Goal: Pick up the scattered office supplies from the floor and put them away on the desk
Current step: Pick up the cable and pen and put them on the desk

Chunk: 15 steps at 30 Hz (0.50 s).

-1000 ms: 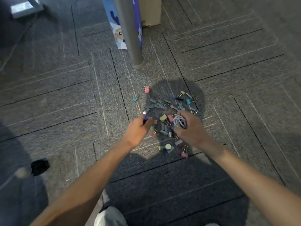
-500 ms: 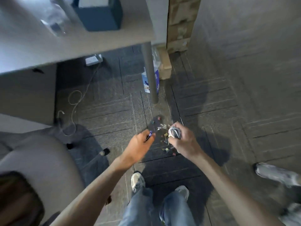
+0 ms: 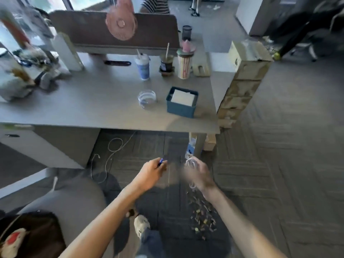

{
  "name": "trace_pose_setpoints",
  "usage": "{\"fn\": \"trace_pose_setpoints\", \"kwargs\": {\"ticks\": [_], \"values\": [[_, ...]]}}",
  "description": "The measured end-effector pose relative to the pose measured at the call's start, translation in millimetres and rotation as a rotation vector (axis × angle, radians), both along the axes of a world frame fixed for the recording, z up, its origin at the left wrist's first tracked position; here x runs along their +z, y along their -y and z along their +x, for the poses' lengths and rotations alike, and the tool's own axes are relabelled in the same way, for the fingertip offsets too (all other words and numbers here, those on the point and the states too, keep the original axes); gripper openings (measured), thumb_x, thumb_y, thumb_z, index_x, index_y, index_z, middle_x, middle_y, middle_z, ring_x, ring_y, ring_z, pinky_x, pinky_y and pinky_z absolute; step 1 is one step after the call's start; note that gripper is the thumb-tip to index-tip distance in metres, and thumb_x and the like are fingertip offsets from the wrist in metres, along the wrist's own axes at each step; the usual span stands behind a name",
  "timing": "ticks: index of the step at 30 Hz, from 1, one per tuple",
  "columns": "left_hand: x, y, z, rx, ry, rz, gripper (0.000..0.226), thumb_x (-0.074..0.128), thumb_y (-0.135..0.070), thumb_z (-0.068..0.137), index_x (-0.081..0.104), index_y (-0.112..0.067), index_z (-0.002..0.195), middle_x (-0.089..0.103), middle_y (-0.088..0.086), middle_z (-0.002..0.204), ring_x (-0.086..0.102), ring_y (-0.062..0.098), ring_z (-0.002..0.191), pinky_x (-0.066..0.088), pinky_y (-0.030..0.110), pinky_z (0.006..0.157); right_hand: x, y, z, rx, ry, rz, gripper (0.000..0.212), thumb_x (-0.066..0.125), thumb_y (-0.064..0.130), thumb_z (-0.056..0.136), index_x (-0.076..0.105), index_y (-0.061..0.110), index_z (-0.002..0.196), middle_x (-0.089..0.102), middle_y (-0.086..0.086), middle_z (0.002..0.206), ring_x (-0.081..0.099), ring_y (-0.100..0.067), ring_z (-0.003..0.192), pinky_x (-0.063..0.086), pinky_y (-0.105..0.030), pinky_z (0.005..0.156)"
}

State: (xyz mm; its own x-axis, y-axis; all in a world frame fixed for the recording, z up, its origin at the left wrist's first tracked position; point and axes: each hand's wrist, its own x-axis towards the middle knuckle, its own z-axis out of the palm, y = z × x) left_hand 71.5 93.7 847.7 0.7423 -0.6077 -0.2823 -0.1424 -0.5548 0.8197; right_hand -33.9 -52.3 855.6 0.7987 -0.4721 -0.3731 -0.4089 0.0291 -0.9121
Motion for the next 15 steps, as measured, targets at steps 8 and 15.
{"fn": "trace_pose_setpoints", "kwargs": {"ticks": [8,15], "values": [[16.9,-9.8,161.6,0.047,0.083,0.041,0.033,0.046,-0.028,0.094,0.034,-0.016,0.066,0.037,-0.002,0.058,0.031,0.014,0.056,0.028,0.030,0.053,37.0,3.3,177.7,0.045,0.020,-0.097,0.016,0.055,-0.002,0.074,0.050,0.013,0.072,0.047,-0.006,0.062,0.046,-0.020,0.056,0.036,-0.029,0.051],[14.9,33.0,271.1,0.135,-0.081,-0.041,0.032,0.045,-0.027,0.095,0.040,-0.018,0.065,0.041,-0.007,0.053,0.034,0.012,0.048,0.030,0.025,0.047,45.9,46.2,314.6,0.180,0.002,-0.279,0.014,0.057,0.005,0.077,0.052,0.017,0.073,0.049,-0.001,0.064,0.047,-0.017,0.059,0.038,-0.026,0.046]]}}
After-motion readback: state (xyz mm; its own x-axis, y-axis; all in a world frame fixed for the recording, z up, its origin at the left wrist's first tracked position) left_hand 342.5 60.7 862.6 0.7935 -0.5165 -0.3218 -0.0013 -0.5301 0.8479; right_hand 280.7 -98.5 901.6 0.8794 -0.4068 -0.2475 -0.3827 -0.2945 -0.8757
